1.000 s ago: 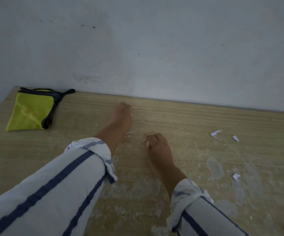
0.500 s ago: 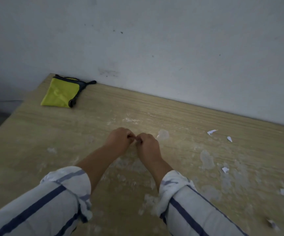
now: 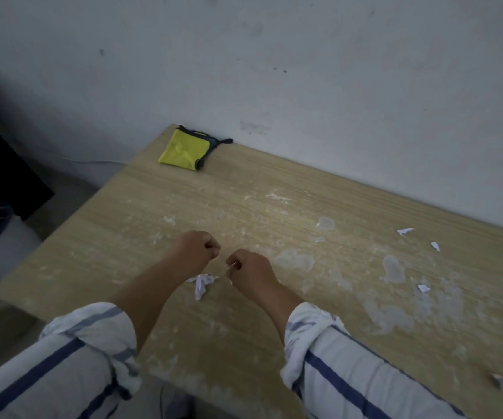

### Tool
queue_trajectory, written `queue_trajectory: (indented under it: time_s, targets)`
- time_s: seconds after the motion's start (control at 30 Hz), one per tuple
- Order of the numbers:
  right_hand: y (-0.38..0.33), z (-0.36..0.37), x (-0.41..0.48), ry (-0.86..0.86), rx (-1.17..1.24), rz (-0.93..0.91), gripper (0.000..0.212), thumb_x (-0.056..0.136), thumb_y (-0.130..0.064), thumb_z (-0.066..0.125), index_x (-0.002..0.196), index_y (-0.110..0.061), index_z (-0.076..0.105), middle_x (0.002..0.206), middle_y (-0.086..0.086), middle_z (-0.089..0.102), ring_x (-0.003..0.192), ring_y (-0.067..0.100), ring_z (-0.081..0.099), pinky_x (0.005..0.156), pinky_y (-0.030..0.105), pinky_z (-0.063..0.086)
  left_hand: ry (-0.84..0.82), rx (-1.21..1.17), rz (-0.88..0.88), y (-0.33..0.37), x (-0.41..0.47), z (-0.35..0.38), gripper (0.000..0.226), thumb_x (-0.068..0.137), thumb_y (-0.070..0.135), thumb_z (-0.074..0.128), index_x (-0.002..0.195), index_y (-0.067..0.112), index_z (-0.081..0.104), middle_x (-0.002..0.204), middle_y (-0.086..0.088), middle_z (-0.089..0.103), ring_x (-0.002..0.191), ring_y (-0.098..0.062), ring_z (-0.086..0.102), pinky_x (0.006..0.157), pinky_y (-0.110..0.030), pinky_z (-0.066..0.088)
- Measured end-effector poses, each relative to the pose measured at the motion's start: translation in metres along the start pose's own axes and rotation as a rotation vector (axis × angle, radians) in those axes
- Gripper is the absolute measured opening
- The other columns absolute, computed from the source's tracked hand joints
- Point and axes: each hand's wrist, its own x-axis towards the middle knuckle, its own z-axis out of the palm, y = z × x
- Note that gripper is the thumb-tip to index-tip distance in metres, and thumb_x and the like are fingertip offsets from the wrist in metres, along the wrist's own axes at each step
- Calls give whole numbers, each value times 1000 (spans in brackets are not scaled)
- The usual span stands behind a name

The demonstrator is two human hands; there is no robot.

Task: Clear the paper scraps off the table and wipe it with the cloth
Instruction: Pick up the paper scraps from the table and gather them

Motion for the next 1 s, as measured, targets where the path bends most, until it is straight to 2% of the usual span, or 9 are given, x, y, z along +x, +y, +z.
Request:
queue_trajectory:
  time_s: [0.23, 0.33, 0.4, 0.5, 0.6, 0.7, 0.8, 0.87, 1.0]
  targets:
    - [-17, 34, 3, -16, -6, 168, 29, 89, -6, 49, 117, -7, 59, 118, 14, 61, 103, 28, 59, 84, 29, 45, 4, 99, -8, -39, -2, -10, 16, 89, 15, 57, 96, 13, 71, 99, -6, 71, 80, -15, 58, 68, -22, 40]
    - [-22, 51, 3, 54, -32, 199, 21, 85, -14, 55, 105, -8, 57, 109, 15, 59, 87, 26, 55, 70, 30, 44, -48, 144, 5, -51, 1, -8, 21, 89, 15, 54, 102, 13, 70, 107, -7, 68, 92, -21, 62, 73, -23, 44]
    - [-28, 60, 1, 65, -48, 200, 14, 82, -18, 58, 91, -10, 51, 105, 15, 52, 78, 24, 46, 57, 27, 35, -99, 160, 37, -57, 0, -6, 22, 88, 15, 54, 101, 14, 71, 107, -7, 68, 95, -22, 62, 75, -25, 45]
    - [-33, 70, -3, 69, -71, 177, 25, 80, -20, 60, 101, -10, 51, 114, 12, 39, 82, 25, 44, 66, 28, 34, -117, 197, 116, -62, -3, -2, 23, 86, 14, 51, 94, 16, 73, 97, -8, 68, 86, -22, 63, 68, -24, 44]
    - [-37, 83, -5, 83, -125, 159, 29, 85, -15, 54, 113, -7, 51, 120, 13, 37, 89, 30, 50, 72, 28, 35, -132, 194, 176, -65, -8, 1, 21, 85, 11, 48, 75, 10, 66, 70, -2, 57, 71, -21, 58, 53, -22, 34]
    - [-40, 90, -7, 127, -27, 198, 27, 92, -17, 41, 115, -7, 49, 110, 10, 47, 85, 23, 49, 67, 29, 36, -156, 222, 242, -66, -12, 2, 23, 91, 15, 45, 86, 9, 66, 85, -3, 54, 75, -18, 54, 63, -25, 41]
    - [-40, 93, -10, 132, -34, 191, 16, 93, -18, 40, 100, -7, 49, 91, 3, 42, 79, 22, 47, 63, 30, 36, -180, 264, 313, -70, -13, 4, 26, 93, 18, 43, 106, 15, 66, 104, -7, 59, 94, -20, 56, 82, -33, 48]
    - [-39, 92, -10, 126, -79, 172, 19, 91, -18, 44, 106, -9, 51, 96, 5, 43, 85, 27, 50, 71, 31, 40, -167, 263, 327, -72, -14, 4, 28, 93, 20, 43, 113, 16, 62, 111, -7, 59, 104, -23, 54, 89, -36, 47]
    - [-32, 88, -9, 120, -104, 116, 49, 84, -22, 54, 131, -24, 42, 118, 7, 44, 101, 28, 53, 81, 34, 44, -102, 312, 312, -71, -18, 3, 39, 91, 23, 45, 129, 21, 49, 129, -3, 51, 119, -24, 45, 98, -38, 39]
